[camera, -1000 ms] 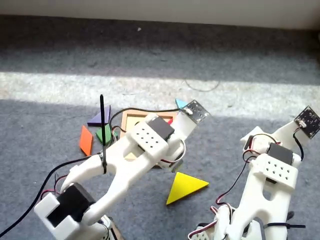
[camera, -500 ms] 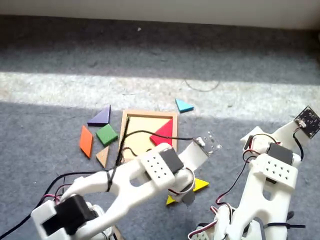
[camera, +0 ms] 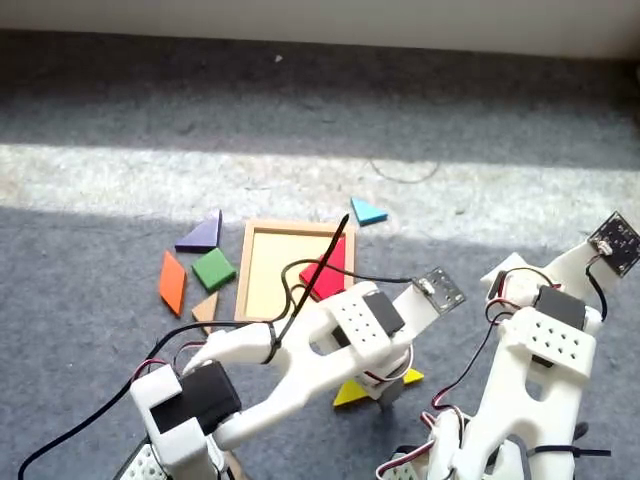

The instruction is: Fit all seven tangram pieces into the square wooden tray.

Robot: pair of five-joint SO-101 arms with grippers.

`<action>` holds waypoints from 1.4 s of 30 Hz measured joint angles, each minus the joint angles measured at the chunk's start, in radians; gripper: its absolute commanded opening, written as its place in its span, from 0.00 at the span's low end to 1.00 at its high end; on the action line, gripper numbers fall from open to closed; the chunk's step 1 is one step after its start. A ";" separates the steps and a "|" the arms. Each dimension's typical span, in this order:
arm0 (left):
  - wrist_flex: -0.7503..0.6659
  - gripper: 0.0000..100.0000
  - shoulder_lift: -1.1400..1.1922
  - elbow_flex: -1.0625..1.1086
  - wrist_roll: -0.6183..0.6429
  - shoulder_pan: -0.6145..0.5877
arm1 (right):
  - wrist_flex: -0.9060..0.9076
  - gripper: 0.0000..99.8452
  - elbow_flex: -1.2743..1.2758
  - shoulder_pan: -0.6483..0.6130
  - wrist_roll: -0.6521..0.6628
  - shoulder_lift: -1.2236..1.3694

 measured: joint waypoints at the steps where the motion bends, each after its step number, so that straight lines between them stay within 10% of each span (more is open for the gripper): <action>1: 0.009 0.28 -0.003 -0.005 0.009 0.000 | 0.000 0.32 0.000 0.000 0.000 0.000; 15: -0.074 0.29 -0.242 0.160 0.035 0.002 | 0.000 0.32 0.000 0.000 0.000 0.000; 42: 0.086 0.29 0.121 -0.166 0.114 0.028 | 0.000 0.32 0.000 0.000 0.000 0.000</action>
